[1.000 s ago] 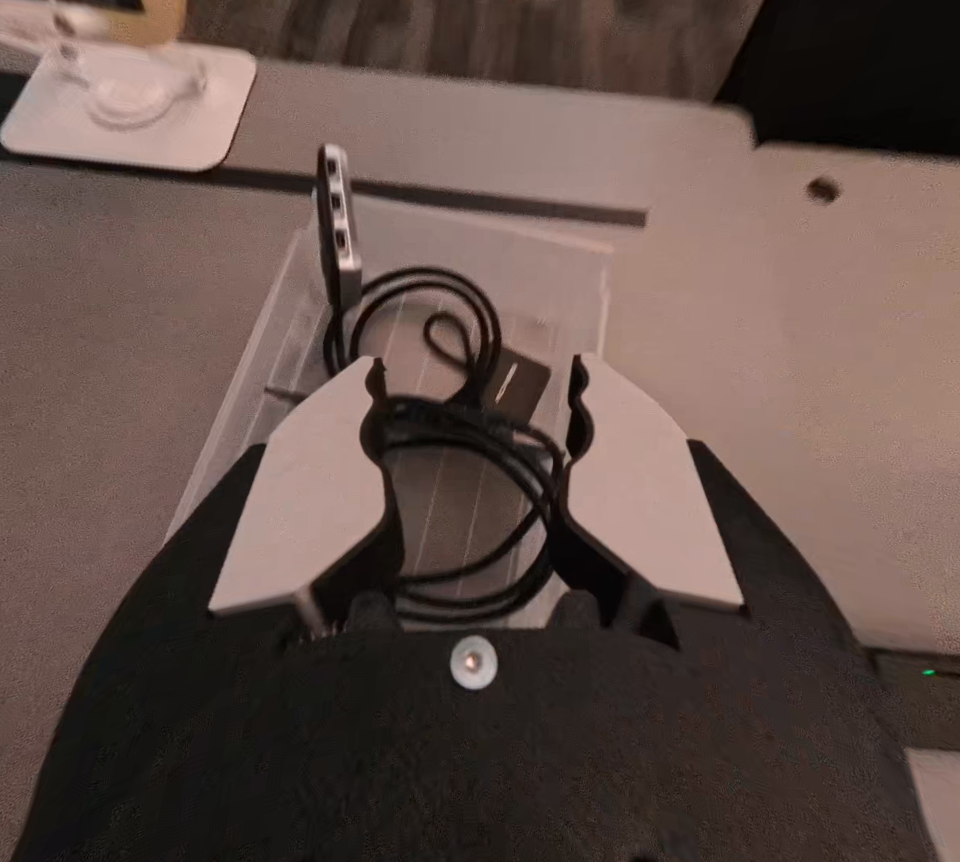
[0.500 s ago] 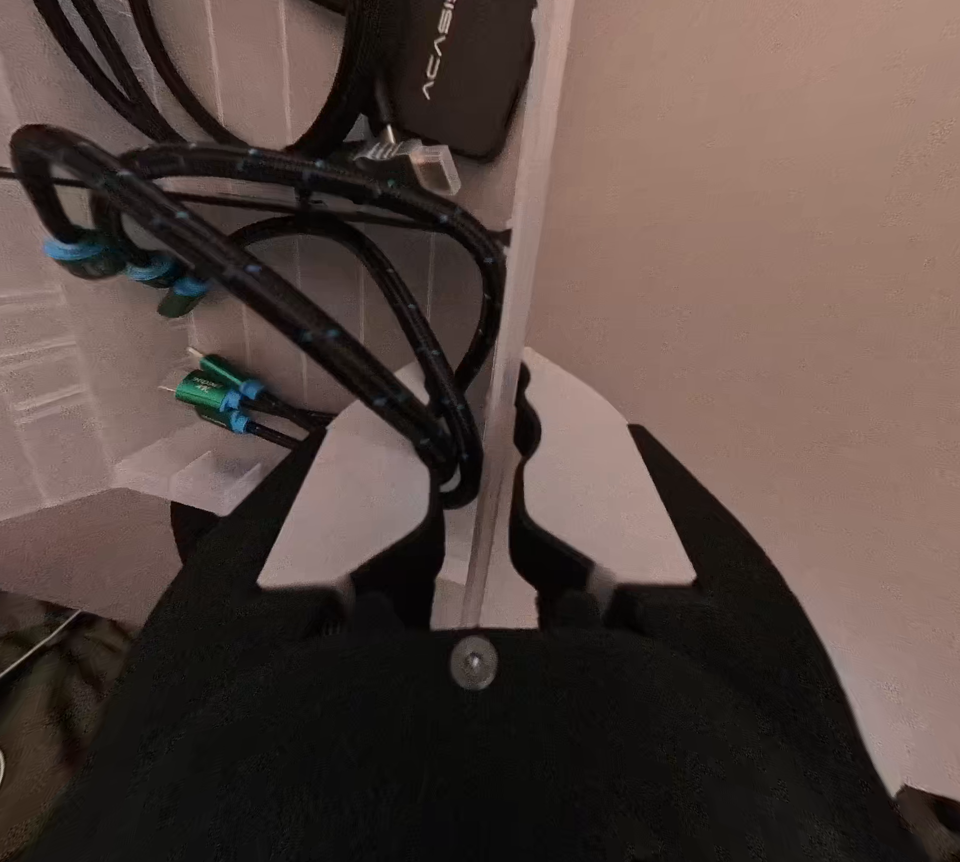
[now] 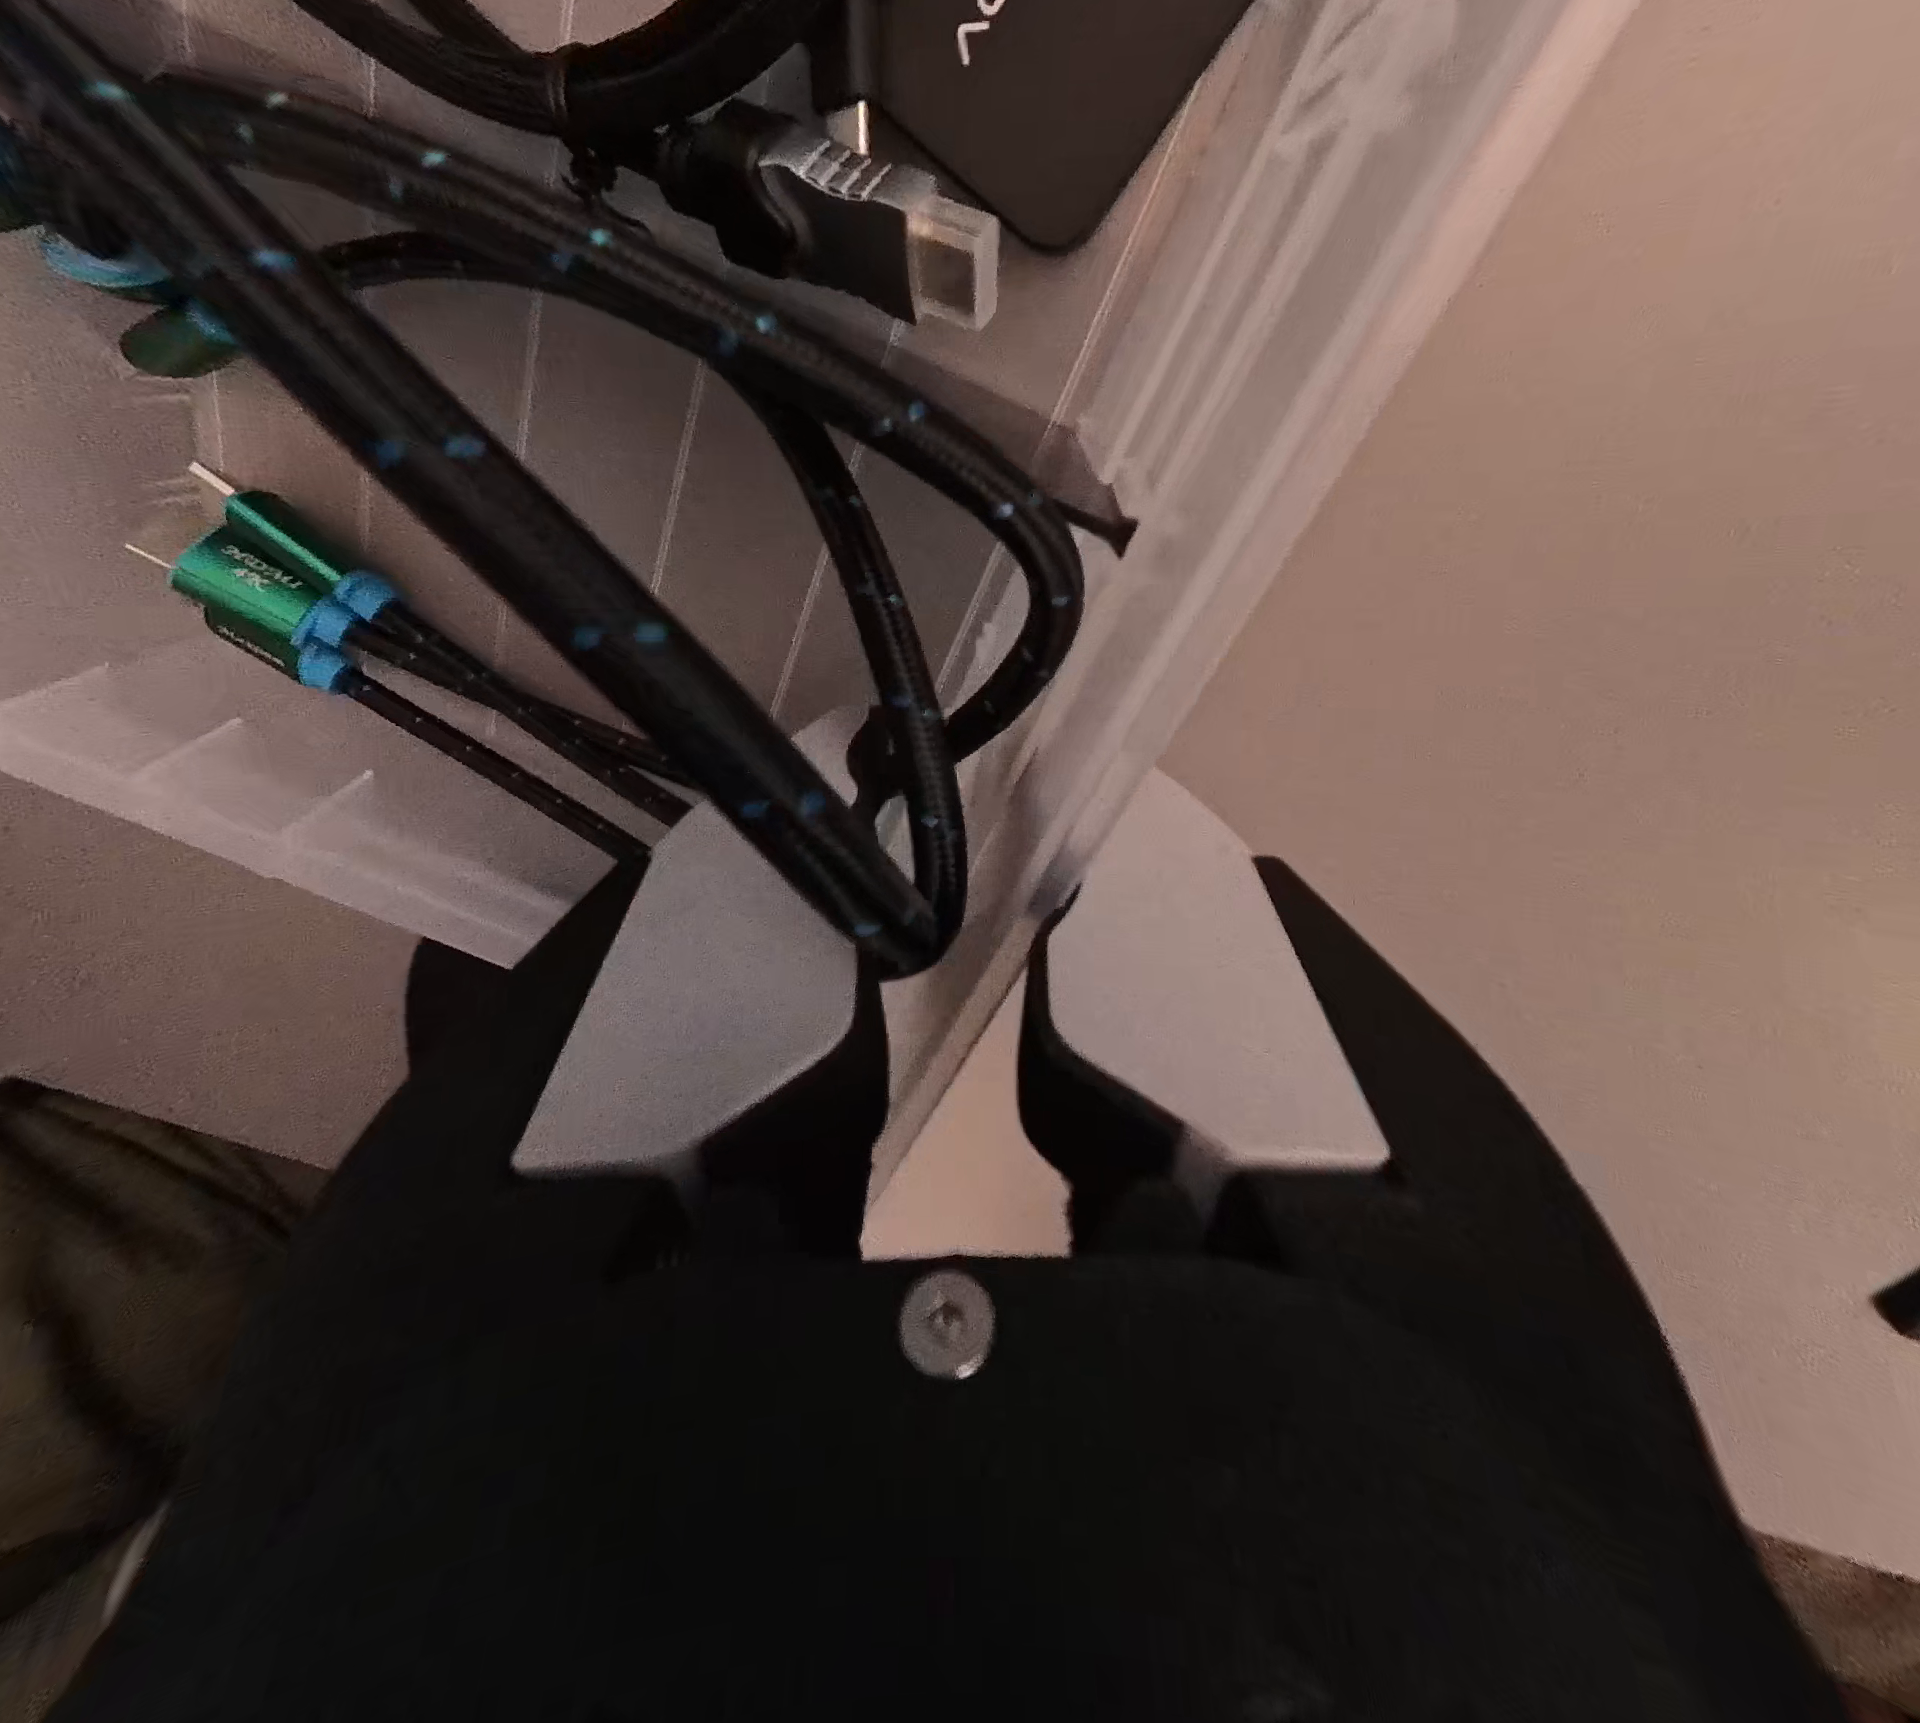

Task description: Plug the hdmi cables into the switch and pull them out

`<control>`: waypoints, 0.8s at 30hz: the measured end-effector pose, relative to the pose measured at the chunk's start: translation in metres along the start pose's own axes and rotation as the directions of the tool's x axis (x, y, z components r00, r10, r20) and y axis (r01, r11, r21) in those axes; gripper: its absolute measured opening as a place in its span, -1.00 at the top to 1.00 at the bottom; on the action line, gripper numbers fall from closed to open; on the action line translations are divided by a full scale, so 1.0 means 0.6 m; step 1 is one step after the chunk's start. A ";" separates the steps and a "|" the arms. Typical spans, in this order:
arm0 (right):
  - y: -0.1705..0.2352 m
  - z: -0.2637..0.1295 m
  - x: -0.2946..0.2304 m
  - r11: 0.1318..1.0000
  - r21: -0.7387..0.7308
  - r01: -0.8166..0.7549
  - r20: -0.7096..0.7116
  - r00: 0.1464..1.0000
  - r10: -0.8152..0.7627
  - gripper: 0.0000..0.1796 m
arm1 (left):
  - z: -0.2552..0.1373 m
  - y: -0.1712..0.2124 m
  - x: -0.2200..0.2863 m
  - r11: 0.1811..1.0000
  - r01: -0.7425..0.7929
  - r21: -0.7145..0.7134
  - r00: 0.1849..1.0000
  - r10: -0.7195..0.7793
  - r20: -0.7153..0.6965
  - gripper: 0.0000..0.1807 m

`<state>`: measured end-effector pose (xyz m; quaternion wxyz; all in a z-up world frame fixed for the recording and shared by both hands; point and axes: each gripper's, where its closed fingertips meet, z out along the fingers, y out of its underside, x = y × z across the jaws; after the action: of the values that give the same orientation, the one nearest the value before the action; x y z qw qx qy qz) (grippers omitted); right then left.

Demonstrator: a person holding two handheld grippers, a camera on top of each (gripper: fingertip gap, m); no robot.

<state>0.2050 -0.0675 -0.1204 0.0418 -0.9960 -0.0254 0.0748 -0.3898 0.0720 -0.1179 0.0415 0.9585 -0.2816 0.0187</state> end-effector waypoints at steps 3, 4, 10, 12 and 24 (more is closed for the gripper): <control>-0.023 0.008 -0.040 0.996 0.005 0.088 0.014 0.996 -0.088 0.71 | 0.001 -0.011 0.027 0.998 -0.051 -0.034 0.997 0.053 0.061 0.77; -0.030 0.010 -0.050 0.995 0.006 0.101 0.015 0.995 -0.101 0.71 | 0.002 -0.012 0.037 0.997 -0.063 -0.044 0.996 0.066 0.065 0.76; -0.055 0.013 -0.094 0.987 0.018 0.160 0.060 0.985 -0.161 0.54 | 0.001 -0.001 0.073 0.986 -0.119 -0.116 0.991 0.125 0.050 0.66; -0.056 -0.002 -0.092 0.990 0.051 0.130 0.054 0.990 -0.133 0.47 | -0.005 0.002 0.079 0.985 -0.128 -0.112 0.991 0.132 0.025 0.68; -0.154 -0.307 -0.436 0.364 0.884 0.292 -0.127 0.901 -0.415 0.31 | -0.156 0.009 0.108 0.920 -0.216 0.327 0.974 0.181 0.135 0.55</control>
<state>-0.0298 -0.0050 0.1073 0.5685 -0.7887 -0.1980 0.1246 -0.3392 0.0410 -0.0207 -0.1408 0.9174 -0.3717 0.0222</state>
